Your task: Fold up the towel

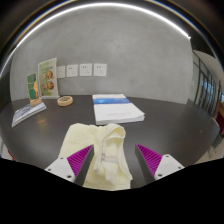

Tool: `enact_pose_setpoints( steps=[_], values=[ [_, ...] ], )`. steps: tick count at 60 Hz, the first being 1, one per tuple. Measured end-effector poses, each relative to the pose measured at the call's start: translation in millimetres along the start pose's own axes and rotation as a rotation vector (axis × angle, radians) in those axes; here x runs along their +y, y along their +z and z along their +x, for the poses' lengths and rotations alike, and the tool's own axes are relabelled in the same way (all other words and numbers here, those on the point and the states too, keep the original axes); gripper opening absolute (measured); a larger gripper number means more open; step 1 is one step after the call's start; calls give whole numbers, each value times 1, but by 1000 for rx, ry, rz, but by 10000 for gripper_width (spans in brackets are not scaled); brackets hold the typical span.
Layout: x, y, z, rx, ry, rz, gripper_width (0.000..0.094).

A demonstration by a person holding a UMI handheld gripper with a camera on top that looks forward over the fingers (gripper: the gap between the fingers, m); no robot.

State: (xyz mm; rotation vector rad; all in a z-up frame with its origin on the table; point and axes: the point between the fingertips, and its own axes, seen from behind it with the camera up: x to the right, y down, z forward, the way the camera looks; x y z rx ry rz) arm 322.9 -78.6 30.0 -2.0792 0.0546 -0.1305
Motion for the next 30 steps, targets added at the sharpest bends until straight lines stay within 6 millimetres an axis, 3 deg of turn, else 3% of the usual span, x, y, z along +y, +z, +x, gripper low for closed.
enact_pose_setpoints(
  steps=[7, 14, 20, 30],
  values=[
    [-4, -42, 2, 54, -42, 27, 826],
    [0, -93, -34, 39, -52, 54, 828],
    [3, -145, -80, 14, -58, 79, 827],
    [18, -221, -188, -75, -72, 107, 829]
  ],
)
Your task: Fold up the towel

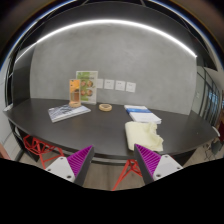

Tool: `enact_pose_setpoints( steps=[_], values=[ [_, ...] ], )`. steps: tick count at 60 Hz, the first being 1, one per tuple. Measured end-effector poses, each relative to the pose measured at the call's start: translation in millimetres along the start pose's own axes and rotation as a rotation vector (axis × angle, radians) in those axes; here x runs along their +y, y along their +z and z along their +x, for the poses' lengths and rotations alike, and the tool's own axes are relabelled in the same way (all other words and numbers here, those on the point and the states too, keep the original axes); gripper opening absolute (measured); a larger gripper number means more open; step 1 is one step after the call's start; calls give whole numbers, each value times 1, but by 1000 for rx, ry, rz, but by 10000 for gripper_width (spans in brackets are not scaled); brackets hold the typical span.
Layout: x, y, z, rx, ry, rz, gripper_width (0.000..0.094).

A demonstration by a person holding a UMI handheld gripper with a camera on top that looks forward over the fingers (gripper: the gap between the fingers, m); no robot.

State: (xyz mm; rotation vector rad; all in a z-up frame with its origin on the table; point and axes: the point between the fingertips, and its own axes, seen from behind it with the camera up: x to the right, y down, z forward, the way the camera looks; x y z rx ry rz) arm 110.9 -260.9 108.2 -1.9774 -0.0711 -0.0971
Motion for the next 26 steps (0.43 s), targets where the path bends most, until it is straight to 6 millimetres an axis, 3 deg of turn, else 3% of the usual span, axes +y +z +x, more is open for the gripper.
enact_pose_setpoints(
  steps=[6, 14, 20, 26],
  values=[
    [3, -33, -56, -36, -45, 16, 828],
    [8, -68, -107, -67, -112, 16, 826],
    [9, -87, -122, -79, -108, 19, 829],
    [17, -87, -114, -44, -107, 15, 833]
  ],
)
